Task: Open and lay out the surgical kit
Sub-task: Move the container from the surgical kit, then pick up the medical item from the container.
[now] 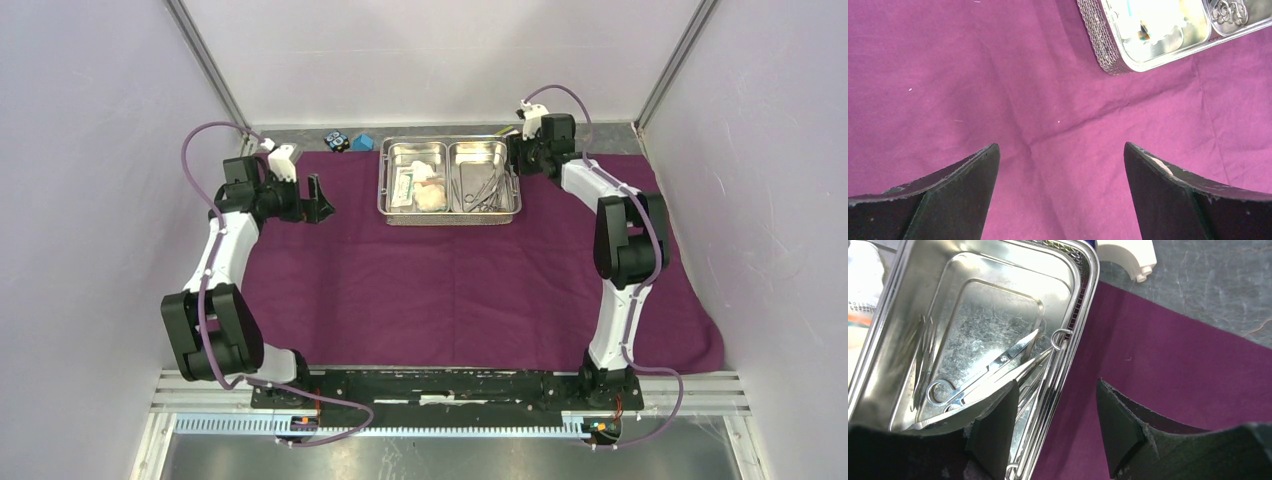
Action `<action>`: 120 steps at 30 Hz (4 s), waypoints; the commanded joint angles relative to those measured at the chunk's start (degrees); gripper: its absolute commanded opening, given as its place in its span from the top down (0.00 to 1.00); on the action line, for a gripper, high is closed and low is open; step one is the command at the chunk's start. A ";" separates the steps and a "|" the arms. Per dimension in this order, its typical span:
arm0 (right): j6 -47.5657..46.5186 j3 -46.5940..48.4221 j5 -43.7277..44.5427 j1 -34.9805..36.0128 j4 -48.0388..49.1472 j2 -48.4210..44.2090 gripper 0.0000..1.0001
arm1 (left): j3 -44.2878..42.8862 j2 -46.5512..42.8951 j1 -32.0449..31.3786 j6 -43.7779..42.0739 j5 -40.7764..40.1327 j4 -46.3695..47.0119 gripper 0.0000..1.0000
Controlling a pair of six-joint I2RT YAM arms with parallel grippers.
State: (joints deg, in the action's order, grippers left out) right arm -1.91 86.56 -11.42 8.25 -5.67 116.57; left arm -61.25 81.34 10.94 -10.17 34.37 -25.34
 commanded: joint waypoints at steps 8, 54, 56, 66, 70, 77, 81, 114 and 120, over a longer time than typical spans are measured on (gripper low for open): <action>5.06 0.10 0.00 0.23 2.90 2.10 0.50 | -0.51 0.37 -1.89 3.38 -0.99 4.53 0.00; 12.31 -13.79 0.34 -15.79 11.14 -9.26 1.00 | 0.01 -0.97 -2.48 2.91 -1.23 4.69 0.00; 12.00 -13.59 0.81 -16.63 11.30 -8.83 1.00 | -0.22 -0.71 -2.59 2.84 -1.57 4.71 0.00; 14.03 -11.30 2.72 -17.74 12.35 -5.65 1.00 | -0.53 0.22 -3.97 2.29 -3.03 4.71 0.00; 14.73 -9.60 1.06 -17.48 12.18 -4.20 1.00 | -0.96 0.84 -4.58 2.29 -3.94 4.69 0.00; 16.05 -8.31 1.52 -17.17 12.65 -2.86 1.00 | -1.59 1.30 -5.58 1.87 -4.79 4.12 0.00; 18.18 -10.75 0.48 -16.80 14.14 -3.78 1.00 | -2.04 1.57 -5.91 1.58 -5.34 4.15 0.00; -0.49 -14.55 -5.24 -14.83 13.01 -16.80 0.31 | -10.22 7.56 -13.11 6.30 -7.11 12.60 0.00; -8.63 -17.61 -6.58 -9.77 11.99 -20.98 0.29 | -16.03 10.36 -20.55 2.28 -12.63 13.77 0.00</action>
State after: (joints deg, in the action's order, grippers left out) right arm -3.16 70.59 -15.46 -5.28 6.15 99.04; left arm -71.13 89.36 -5.26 -6.55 23.27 -15.25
